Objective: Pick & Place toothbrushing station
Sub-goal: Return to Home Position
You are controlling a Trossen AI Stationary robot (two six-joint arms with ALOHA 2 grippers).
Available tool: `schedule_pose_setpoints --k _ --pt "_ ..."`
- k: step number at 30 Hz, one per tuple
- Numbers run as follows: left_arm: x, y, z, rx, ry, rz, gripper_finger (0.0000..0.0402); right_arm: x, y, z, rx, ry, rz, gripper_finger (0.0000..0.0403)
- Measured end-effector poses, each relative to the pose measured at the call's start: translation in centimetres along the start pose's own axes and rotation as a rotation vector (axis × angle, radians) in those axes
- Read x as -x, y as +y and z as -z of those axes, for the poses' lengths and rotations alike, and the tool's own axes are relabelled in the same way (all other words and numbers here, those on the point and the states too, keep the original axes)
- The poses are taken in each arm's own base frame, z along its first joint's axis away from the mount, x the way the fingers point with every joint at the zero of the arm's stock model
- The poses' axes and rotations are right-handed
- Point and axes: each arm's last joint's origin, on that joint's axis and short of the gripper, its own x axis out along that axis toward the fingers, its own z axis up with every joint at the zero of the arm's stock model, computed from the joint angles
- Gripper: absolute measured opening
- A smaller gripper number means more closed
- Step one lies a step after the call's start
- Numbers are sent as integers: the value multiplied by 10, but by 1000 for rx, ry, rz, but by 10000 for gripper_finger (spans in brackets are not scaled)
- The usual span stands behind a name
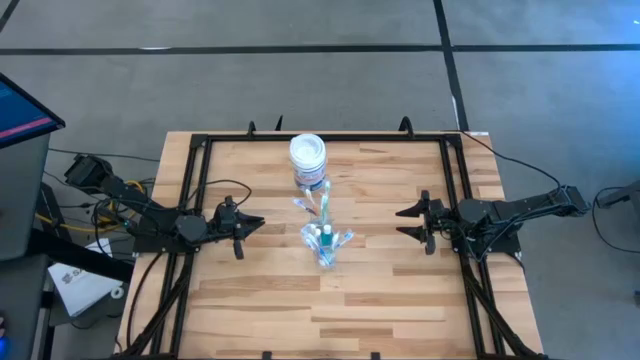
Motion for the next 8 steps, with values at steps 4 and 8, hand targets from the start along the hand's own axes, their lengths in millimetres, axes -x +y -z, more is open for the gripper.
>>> schedule_pose_setpoints --k 4,8 --pt "0 0 0 0 0 0 44 0 0 0 0 0 0 217" --pt "1 0 -2 13 -14 2 44 0 0 0 0 0 0 217"
